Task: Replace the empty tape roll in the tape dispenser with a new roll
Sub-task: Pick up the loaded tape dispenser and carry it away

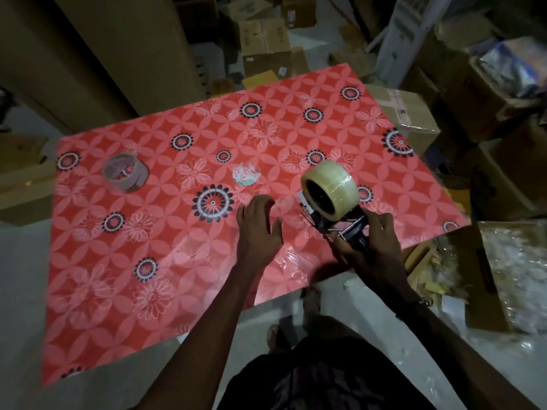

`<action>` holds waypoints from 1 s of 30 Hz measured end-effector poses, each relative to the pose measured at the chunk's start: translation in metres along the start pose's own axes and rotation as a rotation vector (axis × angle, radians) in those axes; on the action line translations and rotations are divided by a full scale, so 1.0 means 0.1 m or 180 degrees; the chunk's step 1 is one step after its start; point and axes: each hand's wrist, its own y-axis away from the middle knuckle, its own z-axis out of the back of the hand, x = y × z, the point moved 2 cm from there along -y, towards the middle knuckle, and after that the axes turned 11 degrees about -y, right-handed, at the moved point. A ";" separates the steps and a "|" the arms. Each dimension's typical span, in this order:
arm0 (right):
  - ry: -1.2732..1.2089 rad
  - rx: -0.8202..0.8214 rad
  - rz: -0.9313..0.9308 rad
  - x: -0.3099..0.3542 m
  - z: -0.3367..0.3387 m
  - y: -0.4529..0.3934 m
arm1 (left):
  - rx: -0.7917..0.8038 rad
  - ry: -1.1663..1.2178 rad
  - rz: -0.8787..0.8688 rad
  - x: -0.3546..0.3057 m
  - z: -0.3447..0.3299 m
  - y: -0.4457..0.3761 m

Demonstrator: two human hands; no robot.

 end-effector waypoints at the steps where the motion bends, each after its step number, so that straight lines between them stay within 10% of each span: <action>1: -0.0008 -0.0015 -0.0058 0.01 0.00 0.02 | 0.0042 -0.0027 -0.0027 -0.01 0.00 0.05; 30: 0.0562 0.0344 -0.0308 0.02 -0.09 0.04 | 0.0714 -0.1206 0.0025 -0.22 -0.06 0.54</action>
